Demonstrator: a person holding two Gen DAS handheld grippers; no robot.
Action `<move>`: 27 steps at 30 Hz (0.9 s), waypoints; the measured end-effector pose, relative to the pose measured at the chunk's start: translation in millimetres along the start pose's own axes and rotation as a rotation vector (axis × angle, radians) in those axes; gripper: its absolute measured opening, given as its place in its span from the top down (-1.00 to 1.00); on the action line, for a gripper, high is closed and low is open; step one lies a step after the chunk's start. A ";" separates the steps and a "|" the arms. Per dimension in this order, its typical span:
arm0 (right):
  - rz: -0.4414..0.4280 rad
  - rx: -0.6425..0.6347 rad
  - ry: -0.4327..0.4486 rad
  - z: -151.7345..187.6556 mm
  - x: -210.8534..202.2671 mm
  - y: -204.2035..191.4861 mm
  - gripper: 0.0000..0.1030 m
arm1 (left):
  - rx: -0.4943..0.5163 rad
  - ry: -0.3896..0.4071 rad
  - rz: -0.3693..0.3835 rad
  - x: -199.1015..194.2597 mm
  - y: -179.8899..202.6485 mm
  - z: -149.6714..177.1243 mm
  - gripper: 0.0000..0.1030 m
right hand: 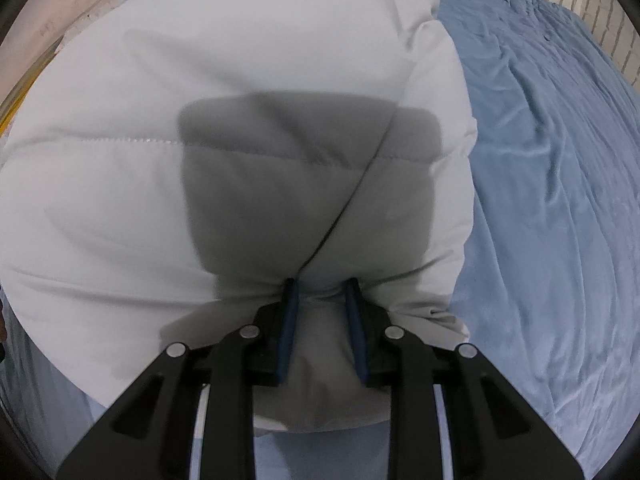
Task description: Fold large clothes
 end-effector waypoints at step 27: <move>-0.083 0.257 0.241 0.0 -22.2 51.7 -0.88 | -0.078 0.174 -0.142 -80.6 -35.5 41.1 -0.94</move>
Point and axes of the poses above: each gripper's, at about its wrist camera, not at the fingertips, and x roughly the way its jaws point, y to its right, z to its underside, the point moved 9 cm from there along x, roughly the way its jaws point, and after that the axes turned 10 degrees about z, right-handed, at the moved point
